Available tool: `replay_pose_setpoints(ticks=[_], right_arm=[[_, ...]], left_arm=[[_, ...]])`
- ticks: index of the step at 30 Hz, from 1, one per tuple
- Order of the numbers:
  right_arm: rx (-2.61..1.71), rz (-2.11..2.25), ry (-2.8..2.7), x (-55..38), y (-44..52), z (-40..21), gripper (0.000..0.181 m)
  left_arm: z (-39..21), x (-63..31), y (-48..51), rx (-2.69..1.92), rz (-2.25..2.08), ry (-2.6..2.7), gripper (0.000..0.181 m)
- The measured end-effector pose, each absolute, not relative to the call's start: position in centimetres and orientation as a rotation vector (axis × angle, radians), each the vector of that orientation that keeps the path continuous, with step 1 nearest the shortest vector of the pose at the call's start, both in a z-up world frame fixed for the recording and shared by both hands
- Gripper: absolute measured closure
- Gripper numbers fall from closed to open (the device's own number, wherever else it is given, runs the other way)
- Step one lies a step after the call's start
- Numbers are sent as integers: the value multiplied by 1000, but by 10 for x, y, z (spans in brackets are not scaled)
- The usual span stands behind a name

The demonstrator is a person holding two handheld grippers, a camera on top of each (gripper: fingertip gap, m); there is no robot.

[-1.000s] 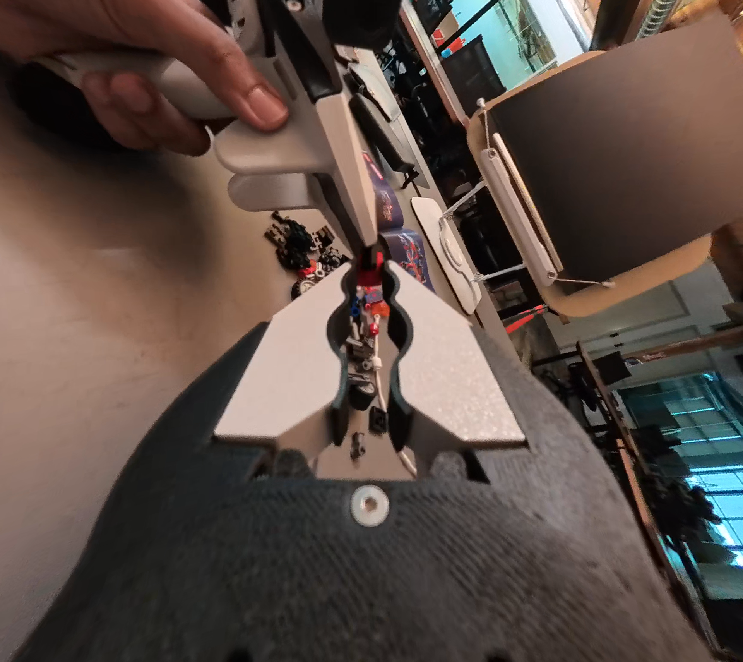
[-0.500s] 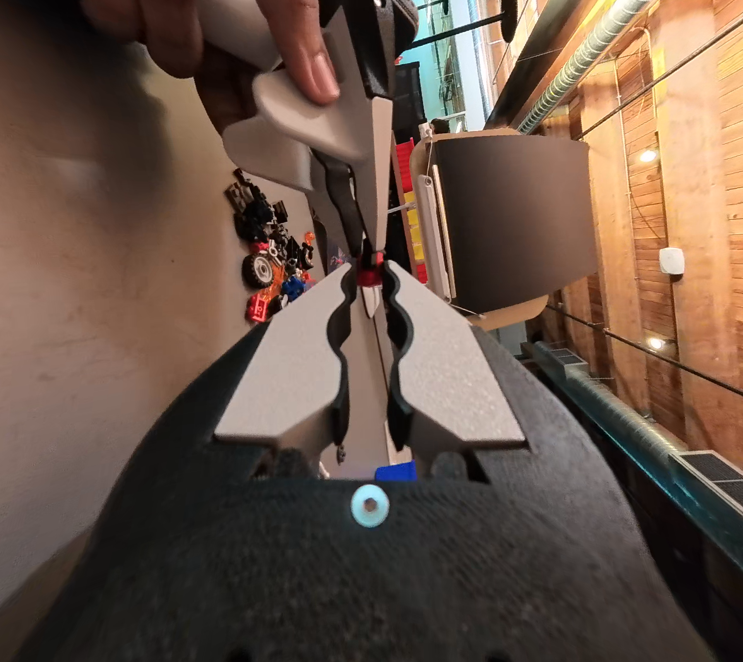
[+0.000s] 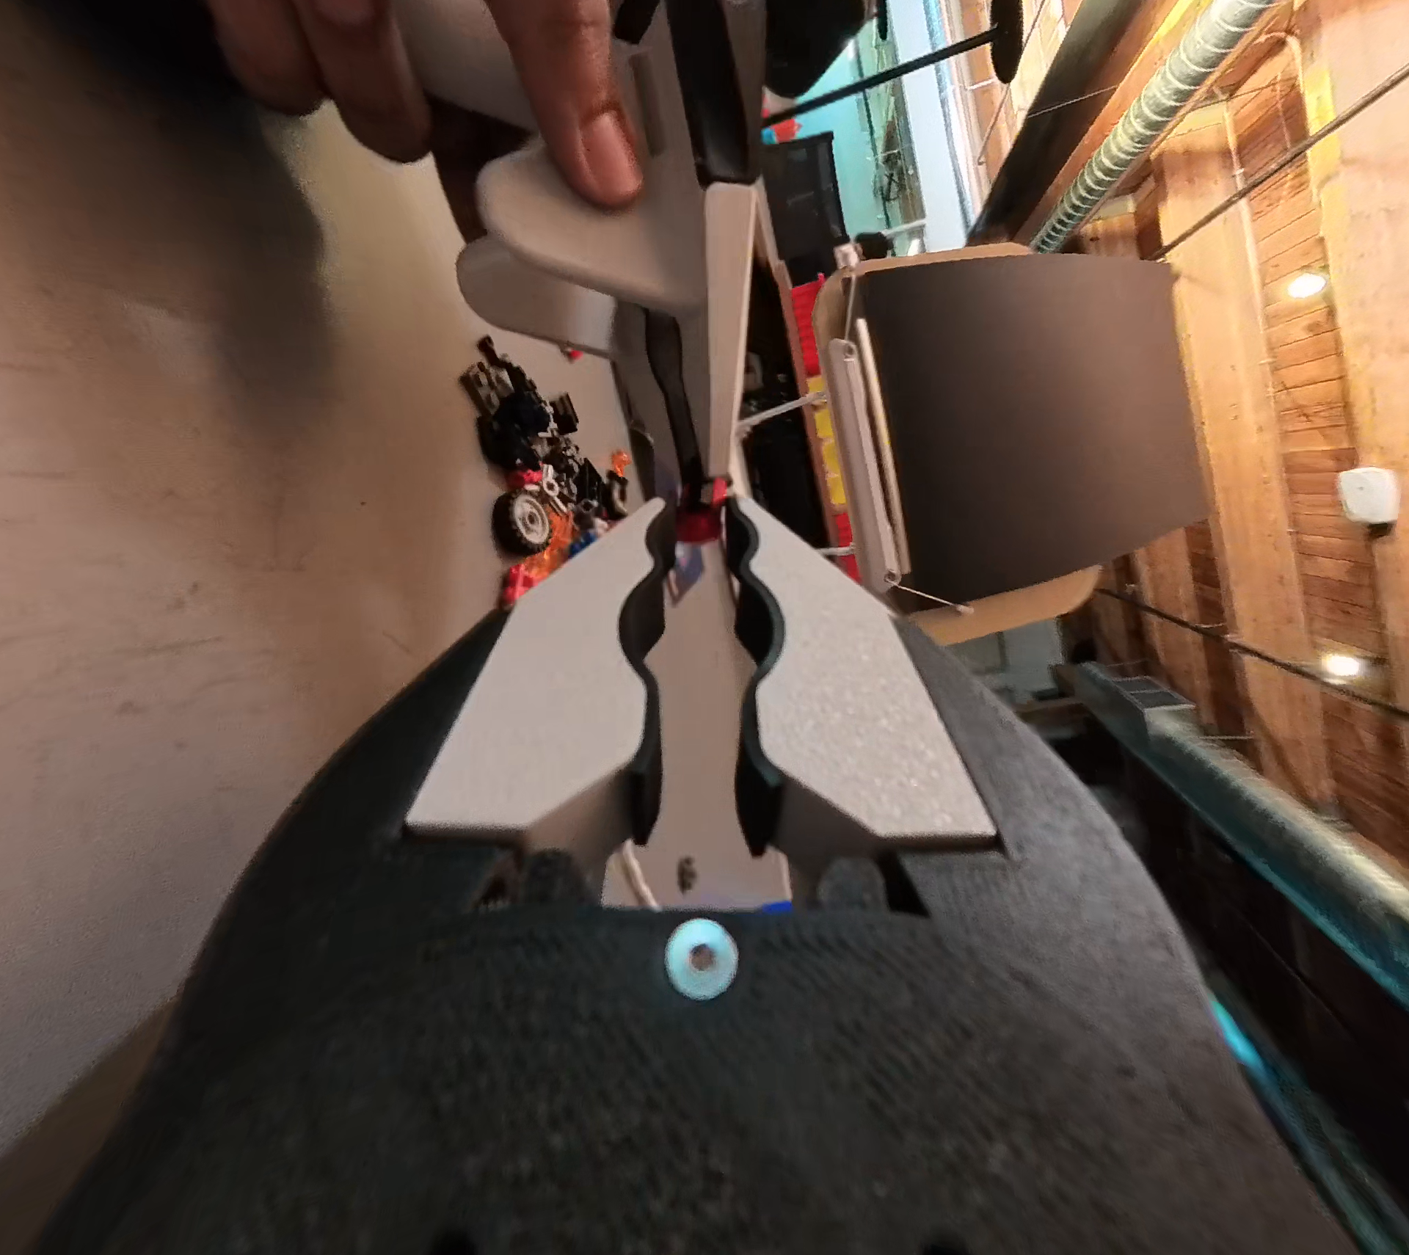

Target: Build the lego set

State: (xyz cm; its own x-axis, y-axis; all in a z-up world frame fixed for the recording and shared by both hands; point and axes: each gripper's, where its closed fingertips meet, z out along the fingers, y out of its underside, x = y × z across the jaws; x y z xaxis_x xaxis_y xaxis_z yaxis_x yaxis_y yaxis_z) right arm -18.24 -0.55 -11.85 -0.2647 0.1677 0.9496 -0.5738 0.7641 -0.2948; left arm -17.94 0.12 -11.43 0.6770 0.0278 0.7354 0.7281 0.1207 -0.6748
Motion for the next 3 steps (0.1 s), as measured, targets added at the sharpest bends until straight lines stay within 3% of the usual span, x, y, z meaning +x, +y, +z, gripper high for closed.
replay_pose_setpoints(ticks=[1, 3], right_arm=[[293, 801, -1733, -181, -6, -118, 171], [203, 1017, -1852, -177, -9, -117, 164]], left_arm=[[-114, -179, 1, -1379, -560, -686, 176], [-112, -178, 0, -1379, -553, -672, 175]])
